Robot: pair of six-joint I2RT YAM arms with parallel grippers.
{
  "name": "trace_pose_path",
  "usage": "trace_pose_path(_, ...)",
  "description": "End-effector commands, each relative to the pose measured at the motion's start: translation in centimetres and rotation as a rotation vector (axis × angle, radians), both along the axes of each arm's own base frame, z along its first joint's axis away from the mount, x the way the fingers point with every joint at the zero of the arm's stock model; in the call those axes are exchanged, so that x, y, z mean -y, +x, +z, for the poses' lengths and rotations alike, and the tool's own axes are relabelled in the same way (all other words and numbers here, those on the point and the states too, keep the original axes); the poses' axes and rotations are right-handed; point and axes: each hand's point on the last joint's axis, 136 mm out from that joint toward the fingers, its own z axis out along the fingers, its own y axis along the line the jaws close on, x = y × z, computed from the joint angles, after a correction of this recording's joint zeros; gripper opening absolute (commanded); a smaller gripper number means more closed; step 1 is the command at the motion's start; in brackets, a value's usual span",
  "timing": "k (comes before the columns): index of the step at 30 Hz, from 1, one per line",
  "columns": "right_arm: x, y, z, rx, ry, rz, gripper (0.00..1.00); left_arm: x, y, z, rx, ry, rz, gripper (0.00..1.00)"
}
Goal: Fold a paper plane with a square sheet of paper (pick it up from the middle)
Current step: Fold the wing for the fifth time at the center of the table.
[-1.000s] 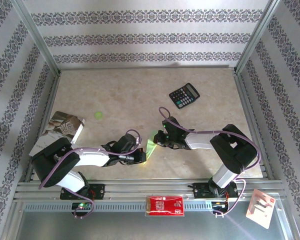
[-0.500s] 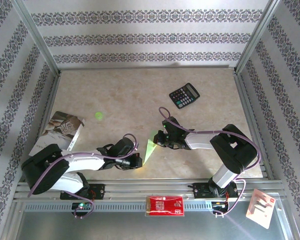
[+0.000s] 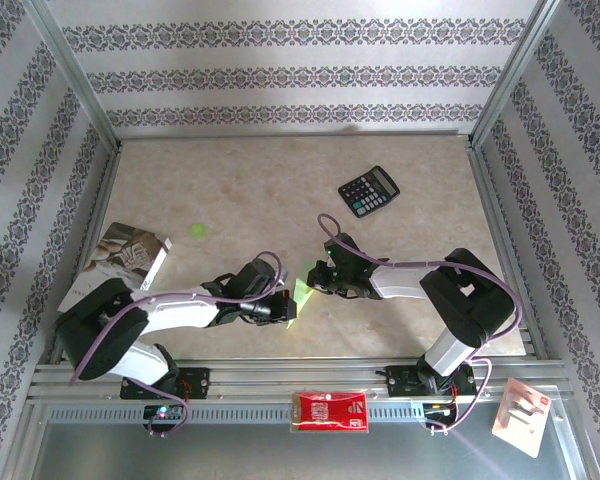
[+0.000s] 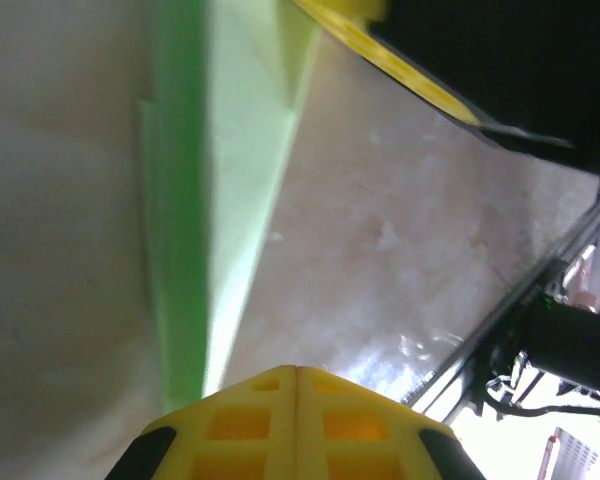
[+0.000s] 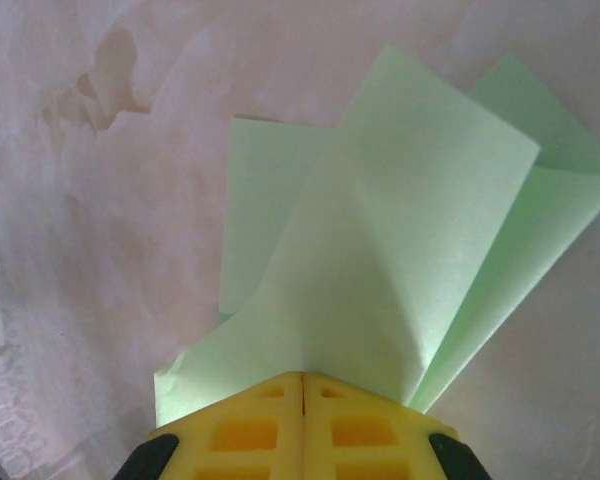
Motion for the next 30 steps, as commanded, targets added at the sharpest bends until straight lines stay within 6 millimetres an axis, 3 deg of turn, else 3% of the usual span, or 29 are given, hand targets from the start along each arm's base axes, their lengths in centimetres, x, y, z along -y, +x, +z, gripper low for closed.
trace_pose_path(1, 3.7, -1.6, -3.9, -0.096, -0.166, -0.050, 0.01, 1.2, 1.4, 1.0, 0.042, -0.043, -0.035, 0.02)
trace_pose_path(8, 3.6, -1.5, -4.0, -0.100, -0.164, -0.051, 0.01, 0.7, 2.0, -0.5, 0.017, -0.013, -0.028, 0.02)
trace_pose_path(19, 3.5, -1.4, -3.8, -0.096, -0.162, -0.047, 0.01, -0.5, 1.4, -2.7, -0.025, 0.025, -0.022, 0.02)
trace_pose_path(30, 3.3, -1.1, -3.2, -0.081, -0.158, -0.034, 0.02, -1.4, 1.3, -3.2, -0.045, 0.031, -0.003, 0.02)
